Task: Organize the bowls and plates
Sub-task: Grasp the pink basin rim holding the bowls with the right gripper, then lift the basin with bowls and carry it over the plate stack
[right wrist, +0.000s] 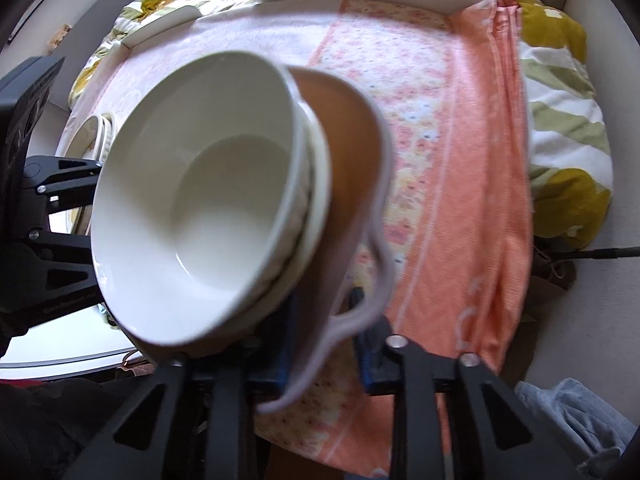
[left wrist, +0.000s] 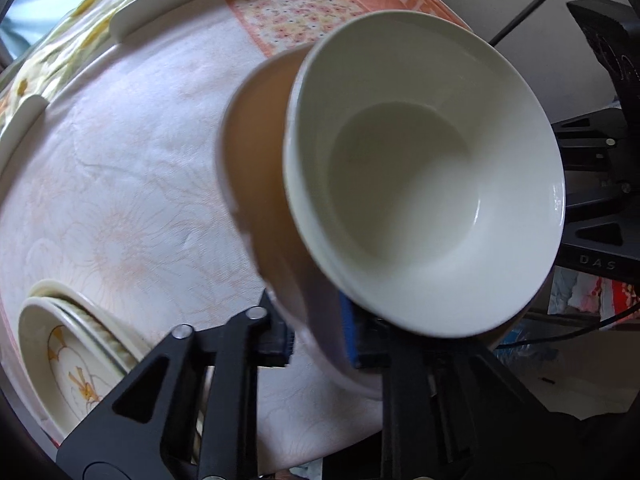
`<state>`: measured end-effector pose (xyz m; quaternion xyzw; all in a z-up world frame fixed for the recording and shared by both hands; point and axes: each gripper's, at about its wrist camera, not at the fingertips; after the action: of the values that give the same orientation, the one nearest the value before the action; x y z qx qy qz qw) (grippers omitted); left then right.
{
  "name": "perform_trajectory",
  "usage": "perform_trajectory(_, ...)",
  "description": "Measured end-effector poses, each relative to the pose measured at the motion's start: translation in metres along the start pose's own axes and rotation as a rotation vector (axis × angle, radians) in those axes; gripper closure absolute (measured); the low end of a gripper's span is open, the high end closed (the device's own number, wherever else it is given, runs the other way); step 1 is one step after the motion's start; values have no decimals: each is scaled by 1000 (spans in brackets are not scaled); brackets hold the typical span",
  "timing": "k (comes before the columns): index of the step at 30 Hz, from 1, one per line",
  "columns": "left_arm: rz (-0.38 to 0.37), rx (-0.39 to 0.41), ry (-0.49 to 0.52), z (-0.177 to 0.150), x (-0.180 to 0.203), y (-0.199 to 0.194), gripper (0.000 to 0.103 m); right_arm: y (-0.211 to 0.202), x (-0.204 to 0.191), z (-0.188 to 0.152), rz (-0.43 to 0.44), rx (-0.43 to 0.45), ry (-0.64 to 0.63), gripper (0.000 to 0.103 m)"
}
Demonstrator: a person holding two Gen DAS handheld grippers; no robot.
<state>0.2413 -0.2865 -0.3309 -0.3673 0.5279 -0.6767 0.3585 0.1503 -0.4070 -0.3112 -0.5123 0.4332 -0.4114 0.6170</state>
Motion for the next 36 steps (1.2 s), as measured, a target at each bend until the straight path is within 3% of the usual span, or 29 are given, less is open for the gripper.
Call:
perform_trajectory(11, 62, 76, 21, 4, 10, -5, 91, -2, -14, 2, -64, 79, -63, 90)
perform_trajectory(19, 83, 155, -23, -8, -7, -60, 91, -39, -41, 16, -84, 115, -145, 90)
perform_trajectory(29, 113, 236, -60, -59, -72, -129, 91, -74, -126, 42, -114, 168, -218, 90)
perform_trajectory(36, 131, 214, -83, -107, -134, -137, 91, -50, -189, 62, -82, 165, -220, 90)
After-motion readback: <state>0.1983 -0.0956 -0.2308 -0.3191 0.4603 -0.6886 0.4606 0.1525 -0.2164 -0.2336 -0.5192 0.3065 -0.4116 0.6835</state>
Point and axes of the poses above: each gripper's, at about its wrist camera, not at the fingertips, and y roughly the way its jaws point, x to its right, z to its top, and after that the axes turned 2 degrees about -y, right-handed
